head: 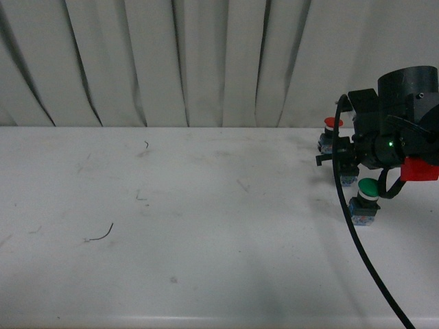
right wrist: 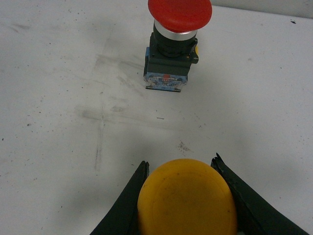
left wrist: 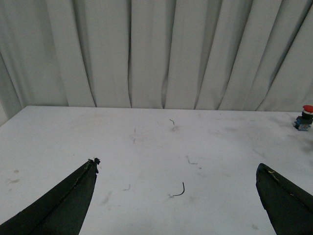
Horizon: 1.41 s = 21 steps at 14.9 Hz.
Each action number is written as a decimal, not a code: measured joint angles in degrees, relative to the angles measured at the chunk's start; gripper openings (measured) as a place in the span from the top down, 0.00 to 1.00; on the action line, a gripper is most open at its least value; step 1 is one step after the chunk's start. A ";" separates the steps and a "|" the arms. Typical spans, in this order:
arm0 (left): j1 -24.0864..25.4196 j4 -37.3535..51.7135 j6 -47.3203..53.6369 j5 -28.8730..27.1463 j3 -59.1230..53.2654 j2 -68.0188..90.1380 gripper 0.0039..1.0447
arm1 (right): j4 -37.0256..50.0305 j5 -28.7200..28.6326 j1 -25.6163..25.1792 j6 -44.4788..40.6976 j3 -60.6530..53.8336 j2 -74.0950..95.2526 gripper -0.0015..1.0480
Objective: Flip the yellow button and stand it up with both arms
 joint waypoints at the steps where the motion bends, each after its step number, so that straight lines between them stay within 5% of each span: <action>1: 0.00 0.00 0.00 0.00 0.00 0.00 0.06 | 0.02 0.00 0.00 0.02 0.00 0.00 0.66; 5: 0.00 0.00 0.00 0.00 0.00 0.00 0.06 | 0.02 -0.02 0.00 -0.02 0.00 0.00 0.62; 10: 0.00 0.00 0.00 0.00 0.00 0.00 0.06 | 0.15 -0.07 -0.02 0.00 0.44 0.00 0.06; 17: 0.00 0.00 0.00 0.00 0.00 0.00 0.06 | 3.37 -3.02 -0.72 1.77 -1.36 -4.90 0.06; 21: 0.00 0.00 0.00 0.00 0.00 0.00 0.06 | 14.10 -8.07 -1.57 5.42 -15.91 -22.29 0.06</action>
